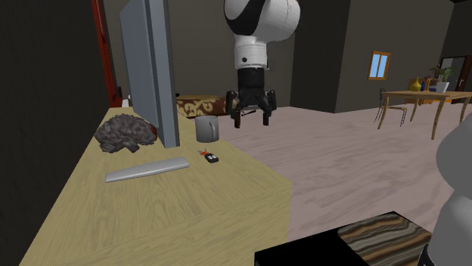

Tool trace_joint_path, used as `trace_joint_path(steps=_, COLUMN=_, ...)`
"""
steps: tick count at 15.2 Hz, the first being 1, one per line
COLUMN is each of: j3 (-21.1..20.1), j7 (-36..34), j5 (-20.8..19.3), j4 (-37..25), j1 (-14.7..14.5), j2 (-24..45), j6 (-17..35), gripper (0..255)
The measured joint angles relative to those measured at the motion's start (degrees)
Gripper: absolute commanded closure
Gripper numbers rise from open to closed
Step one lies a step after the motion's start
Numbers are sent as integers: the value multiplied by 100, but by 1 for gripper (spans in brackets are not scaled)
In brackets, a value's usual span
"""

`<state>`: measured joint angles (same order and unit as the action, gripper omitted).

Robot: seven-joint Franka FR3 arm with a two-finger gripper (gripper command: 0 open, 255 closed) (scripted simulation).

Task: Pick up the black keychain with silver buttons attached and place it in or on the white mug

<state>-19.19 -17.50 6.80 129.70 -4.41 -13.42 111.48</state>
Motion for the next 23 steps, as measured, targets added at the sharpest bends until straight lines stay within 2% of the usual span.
trace_joint_path(steps=7, j3=-392, j7=-1037, j5=-549, j4=-893, j1=-130, j2=1475, j6=682, gripper=0)
trace_joint_path(steps=12, j3=-459, j7=-1791, j5=-1116, j4=-1882, j1=-394, j2=2591, j6=815, gripper=0)
trace_joint_path(steps=16, j3=-425, j7=-1964, j5=-1288, j4=-1928, j1=-477, j2=2922, j6=1090, gripper=0)
trace_joint_path(steps=23, j3=-390, j7=-2022, j5=-1383, j4=-1801, j1=-503, j2=3097, j6=1381, gripper=0)
